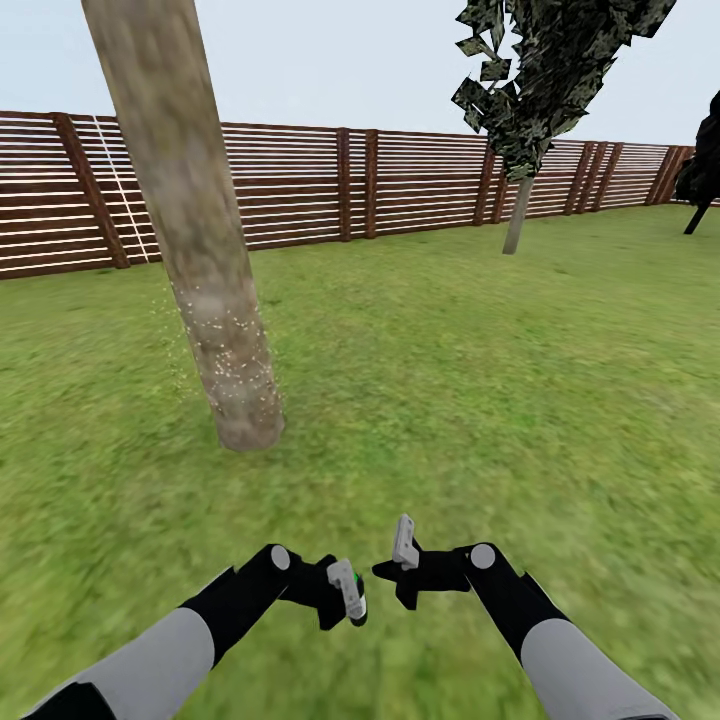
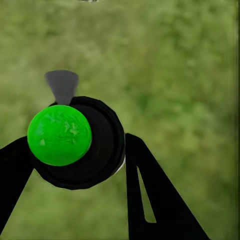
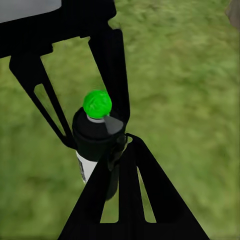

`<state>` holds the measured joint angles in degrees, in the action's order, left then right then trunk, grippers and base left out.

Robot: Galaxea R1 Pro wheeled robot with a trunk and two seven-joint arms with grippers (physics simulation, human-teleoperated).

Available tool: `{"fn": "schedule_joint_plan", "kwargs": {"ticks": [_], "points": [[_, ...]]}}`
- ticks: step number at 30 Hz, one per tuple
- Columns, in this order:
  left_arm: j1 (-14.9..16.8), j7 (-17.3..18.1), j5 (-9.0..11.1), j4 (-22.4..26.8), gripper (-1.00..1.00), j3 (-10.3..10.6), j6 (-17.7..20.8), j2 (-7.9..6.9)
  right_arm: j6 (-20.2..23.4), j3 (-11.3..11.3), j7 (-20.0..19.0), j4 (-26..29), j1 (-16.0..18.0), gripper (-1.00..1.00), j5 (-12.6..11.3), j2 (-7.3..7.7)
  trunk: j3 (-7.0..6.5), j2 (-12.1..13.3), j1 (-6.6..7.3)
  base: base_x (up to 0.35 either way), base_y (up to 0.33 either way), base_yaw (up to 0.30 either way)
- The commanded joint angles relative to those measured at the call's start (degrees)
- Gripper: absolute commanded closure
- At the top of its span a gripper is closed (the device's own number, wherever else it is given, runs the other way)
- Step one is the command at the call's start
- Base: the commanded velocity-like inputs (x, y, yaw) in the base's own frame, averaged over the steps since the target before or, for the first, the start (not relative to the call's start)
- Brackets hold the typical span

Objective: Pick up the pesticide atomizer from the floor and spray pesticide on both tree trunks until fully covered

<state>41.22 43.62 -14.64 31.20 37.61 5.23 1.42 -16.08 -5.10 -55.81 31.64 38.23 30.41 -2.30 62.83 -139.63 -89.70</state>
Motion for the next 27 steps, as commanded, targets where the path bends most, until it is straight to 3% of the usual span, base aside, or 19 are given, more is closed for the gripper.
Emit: {"fn": "schedule_joint_plan", "kwargs": {"ticks": [1,6,11,27], "points": [[0.00,-0.05,-0.02,0.00,1.00,0.05,0.10,0.09,0.00,0.00,0.00,0.00,-0.02,1.00,0.00,-0.02,0.00,0.00,0.00,0.000,0.000,0.000],[0.06,-0.17,-0.08,0.09,1.00,0.09,0.29,0.45,0.00,0.00,0.00,0.00,-0.01,1.00,0.00,-0.06,0.00,0.00,0.00,0.000,0.000,0.000],[0.08,-0.20,-2.59,0.07,1.00,-0.06,0.39,1.56,0.00,0.00,0.00,0.00,0.00,1.00,0.00,-0.06,0.00,0.00,0.00,0.000,0.000,0.000],[0.09,-2.41,-2.75,0.09,1.00,-0.26,0.49,1.84,0.00,0.00,0.00,0.00,-0.01,1.00,0.00,-0.08,0.00,0.00,0.00,0.000,0.000,0.000]]}}
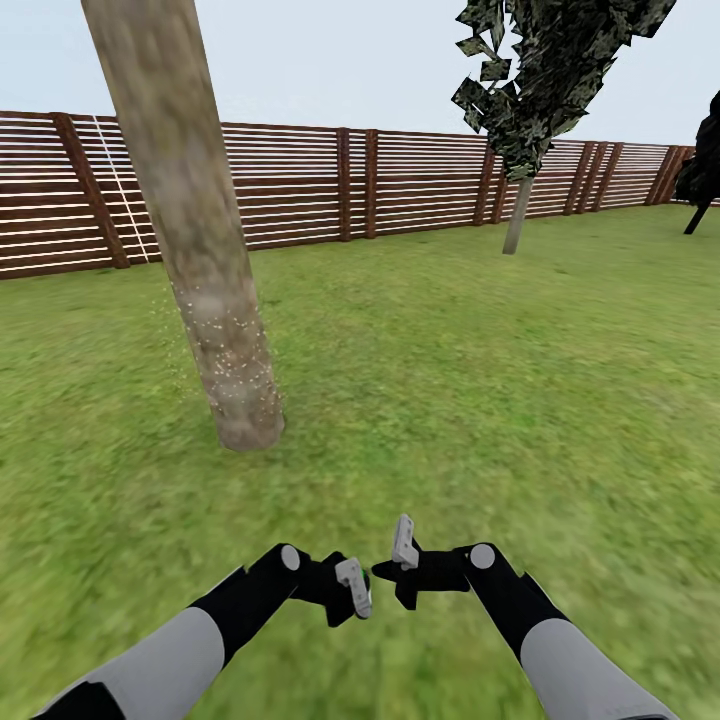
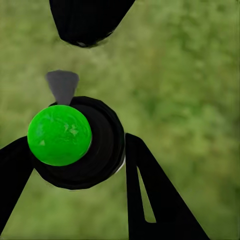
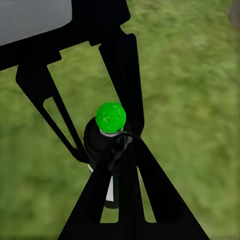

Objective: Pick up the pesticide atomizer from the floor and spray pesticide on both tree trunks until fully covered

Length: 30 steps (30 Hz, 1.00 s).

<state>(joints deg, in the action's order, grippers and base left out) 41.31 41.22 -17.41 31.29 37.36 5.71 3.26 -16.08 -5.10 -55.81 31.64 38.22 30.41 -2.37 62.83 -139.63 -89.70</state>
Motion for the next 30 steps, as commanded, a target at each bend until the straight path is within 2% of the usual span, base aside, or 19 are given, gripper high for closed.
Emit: {"fn": "schedule_joint_plan", "kwargs": {"ticks": [1,4,17,22,23,26,27,30], "points": [[-0.01,0.00,0.06,0.00,1.00,-0.01,0.00,0.12,0.00,0.00,0.00,0.00,0.00,1.00,0.00,0.00,0.00,0.00,0.00,0.000,0.000,0.000],[0.00,0.08,0.09,0.00,1.00,-0.01,0.00,0.56,-0.01,0.00,0.00,0.00,0.00,1.00,0.00,0.00,0.00,0.00,0.00,0.000,0.000,0.000],[0.00,0.26,0.43,0.00,1.00,-0.01,-0.09,0.67,0.00,0.00,0.08,-0.09,0.00,1.00,0.00,0.00,0.00,0.00,0.00,0.000,0.000,0.000],[0.00,0.13,0.19,-0.17,1.00,-0.48,0.00,0.04,-0.01,0.00,0.06,-0.09,-0.02,1.00,0.00,0.00,0.00,0.00,0.00,0.000,0.000,0.000],[0.00,0.16,0.19,-0.34,1.00,-0.49,0.00,-0.45,0.00,0.00,0.06,-0.09,-0.01,1.00,0.00,0.00,0.00,0.00,0.00,0.000,0.000,0.000],[-0.02,0.39,0.23,-1.13,1.00,-0.52,-0.07,-4.27,0.00,0.00,0.08,-0.09,0.00,1.00,0.05,0.00,0.00,0.00,0.00,0.000,0.000,0.000],[-0.05,0.56,0.37,-1.33,1.00,-0.47,-0.23,-6.74,-0.02,0.00,0.09,-0.09,-0.01,1.00,0.11,0.00,0.00,0.00,0.00,0.000,0.000,0.000],[-0.08,0.62,0.74,-4.52,1.00,-0.45,-1.12,-11.39,0.00,0.00,0.09,-0.17,0.01,1.00,0.33,0.00,0.00,0.00,0.00,0.000,0.000,0.000]]}}
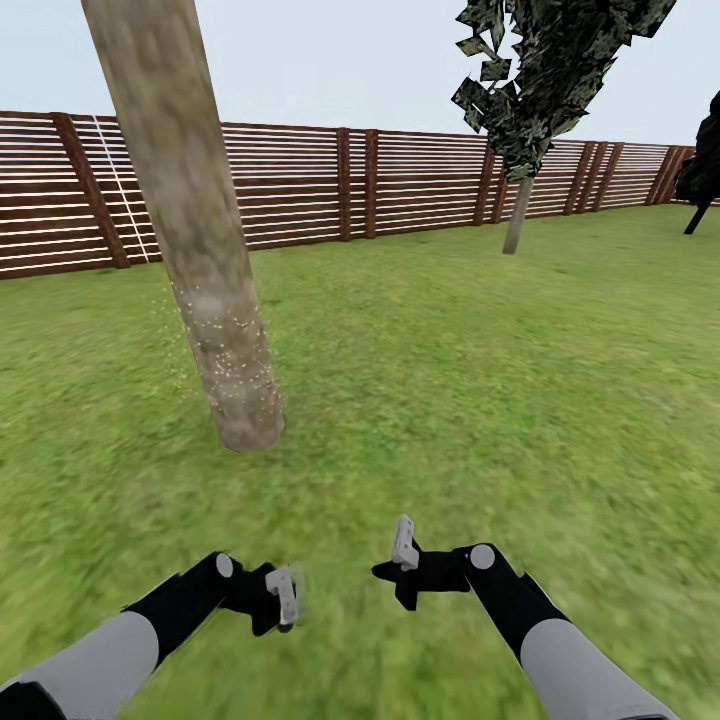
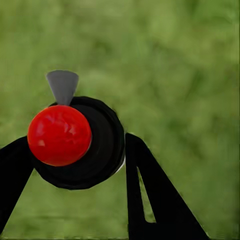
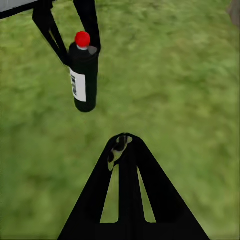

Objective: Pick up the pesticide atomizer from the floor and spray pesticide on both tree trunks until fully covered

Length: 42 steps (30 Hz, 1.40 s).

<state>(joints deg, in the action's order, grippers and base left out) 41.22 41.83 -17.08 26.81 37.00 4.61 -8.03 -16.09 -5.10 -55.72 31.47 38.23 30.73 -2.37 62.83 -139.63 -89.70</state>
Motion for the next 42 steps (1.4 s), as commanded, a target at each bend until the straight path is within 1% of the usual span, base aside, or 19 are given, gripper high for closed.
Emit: {"fn": "schedule_joint_plan", "kwargs": {"ticks": [1,4,6,7,8,9,10,11,12,14,15,17,18,20,21,23,25,27,42], "points": [[0.00,-0.01,0.48,-1.09,1.00,-0.13,-0.56,-1.09,0.00,0.00,0.00,-0.05,0.00,1.00,0.03,0.00,0.00,0.00,0.00,0.000,0.000,0.000],[0.00,-0.34,3.40,-7.27,1.00,-0.50,-6.46,-4.51,0.00,0.00,0.00,-0.23,0.00,1.00,0.10,0.06,0.00,0.00,0.00,0.000,0.000,0.000],[0.00,-0.59,9.43,-13.15,1.00,-1.04,-12.23,-7.57,-0.07,0.09,0.04,-0.34,-0.02,1.00,0.08,0.08,0.00,0.00,0.00,0.000,0.000,0.000],[0.00,-1.20,13.96,-15.23,1.00,-1.10,-14.10,-8.91,-0.10,0.24,0.10,-0.35,-0.03,-1.00,-0.03,0.19,0.00,0.00,0.00,0.000,0.000,0.000],[-0.41,-3.26,21.05,-16.97,1.00,-1.13,-15.65,-10.22,-0.13,0.38,0.29,-0.35,-0.02,-1.00,-0.08,0.30,0.00,0.00,0.00,0.000,0.000,0.000],[-1.25,-4.84,25.75,-17.58,1.00,-1.14,-16.46,-10.62,-0.18,0.41,0.46,-0.37,-0.04,-1.00,-0.06,0.41,0.00,0.00,0.00,0.000,0.000,0.000],[-4.02,-8.08,32.90,-17.99,1.00,-1.14,-18.38,-10.91,-0.25,0.83,2.26,-0.39,-0.12,-1.00,-0.12,0.67,0.00,0.00,0.00,0.000,0.000,0.000],[-5.59,-10.55,35.82,-18.11,1.00,-1.11,-19.77,-10.97,-0.31,2.12,5.84,-0.50,-0.26,-1.00,-0.14,0.84,0.00,0.00,0.00,0.000,0.000,0.000],[-6.82,-13.37,37.06,-18.15,1.00,-1.12,-20.80,-10.96,-0.33,4.55,10.04,-0.54,-0.39,-1.00,-0.14,0.95,0.00,0.00,0.00,0.000,0.000,0.000],[-9.93,-21.96,40.01,-18.18,1.00,-1.14,-24.07,-10.68,-1.06,12.30,20.34,-0.79,-3.12,-1.00,-0.18,1.03,0.00,0.00,0.00,0.000,0.000,0.000],[-11.72,-26.10,42.70,-18.19,1.00,-1.14,-26.42,-10.56,-3.07,15.74,25.52,-0.89,-5.58,-1.00,-0.19,1.04,0.00,0.00,0.00,0.000,0.000,0.000],[-14.43,-30.65,49.66,-18.24,1.00,-1.11,-30.42,-10.41,-11.05,21.41,35.78,-1.03,-11.36,-1.00,-0.16,1.05,0.00,0.00,0.00,0.000,0.000,0.000],[-15.80,-31.78,55.19,-18.27,1.00,-1.11,-32.18,-10.36,-17.54,24.30,42.99,-1.80,-15.95,-1.00,-0.17,1.05,0.00,0.00,0.00,0.000,0.000,0.000],[-16.74,-32.15,59.71,-18.35,1.00,-1.11,-32.81,-10.35,-23.06,26.59,49.35,-4.80,-19.04,-1.00,-0.21,1.06,0.00,0.00,0.00,0.000,0.000,0.000],[-18.16,-32.29,64.55,-18.45,1.00,-1.18,-33.05,-10.43,-31.90,28.97,57.39,-10.90,-20.64,-1.00,-0.19,1.07,0.00,0.00,0.00,0.000,0.000,0.000],[-19.20,-32.39,69.76,-19.15,1.00,-1.36,-33.66,-10.48,-42.14,29.96,66.09,-18.74,-21.44,-1.00,-0.05,1.32,0.00,0.00,0.00,0.000,0.000,0.000],[-19.68,-32.42,72.02,-21.51,1.00,-1.33,-39.26,-10.31,-43.91,30.17,69.40,-22.23,-22.11,-1.00,0.11,1.60,0.00,0.00,0.00,0.000,0.000,0.000],[-19.76,-32.43,72.45,-22.95,1.00,-1.38,-41.33,-9.83,-43.91,30.22,70.00,-22.96,-22.28,-1.00,-0.02,1.59,0.00,0.00,0.00,0.000,0.000,0.000],[-19.83,-32.42,72.54,-23.31,1.00,-1.41,-41.79,-9.02,-43.91,30.07,69.87,-26.45,-22.76,-1.00,0.20,1.06,0.00,0.00,0.00,0.000,0.000,0.000]]}}
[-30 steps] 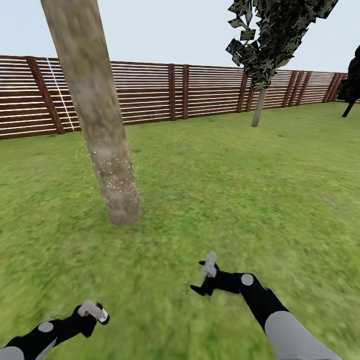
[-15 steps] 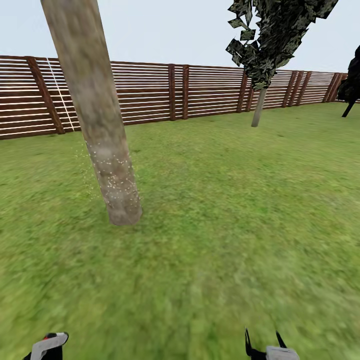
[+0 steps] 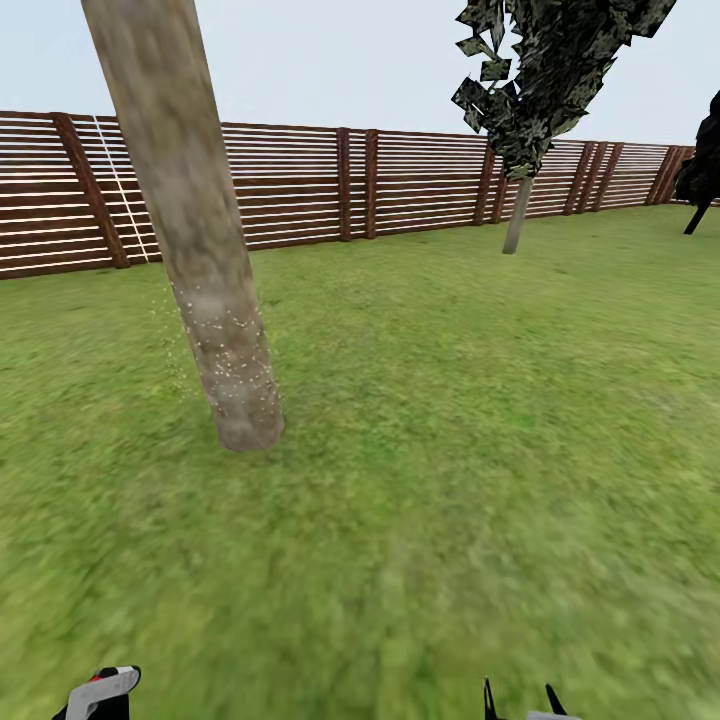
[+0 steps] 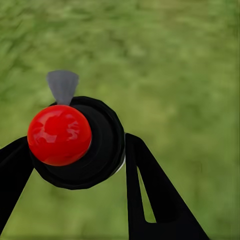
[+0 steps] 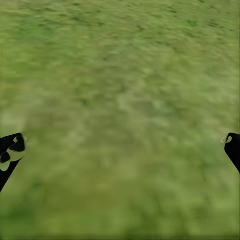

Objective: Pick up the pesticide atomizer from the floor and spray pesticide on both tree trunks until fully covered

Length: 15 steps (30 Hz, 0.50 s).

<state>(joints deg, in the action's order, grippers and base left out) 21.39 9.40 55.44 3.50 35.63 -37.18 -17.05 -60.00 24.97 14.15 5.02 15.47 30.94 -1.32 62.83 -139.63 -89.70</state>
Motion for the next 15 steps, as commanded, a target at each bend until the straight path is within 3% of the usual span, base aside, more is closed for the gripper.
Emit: {"fn": "schedule_joint_plan", "kwargs": {"ticks": [1,5,15], "points": [[0.01,0.00,0.00,0.01,1.00,-0.04,0.00,0.00,0.00,-0.01,0.00,0.00,0.00,-1.00,0.00,0.00,0.00,0.00,0.00,0.000,0.000,0.000],[0.00,0.00,0.00,-0.02,1.00,-0.04,0.00,0.00,0.00,0.07,0.00,-3.40,0.00,-1.00,-0.05,0.08,0.00,0.00,0.00,0.000,0.000,0.000],[-0.03,0.09,-0.07,0.02,1.00,-0.04,-0.18,-0.08,0.00,0.05,0.00,-3.61,0.00,-1.00,-0.04,0.09,0.00,0.00,0.00,0.000,0.000,0.000]]}}
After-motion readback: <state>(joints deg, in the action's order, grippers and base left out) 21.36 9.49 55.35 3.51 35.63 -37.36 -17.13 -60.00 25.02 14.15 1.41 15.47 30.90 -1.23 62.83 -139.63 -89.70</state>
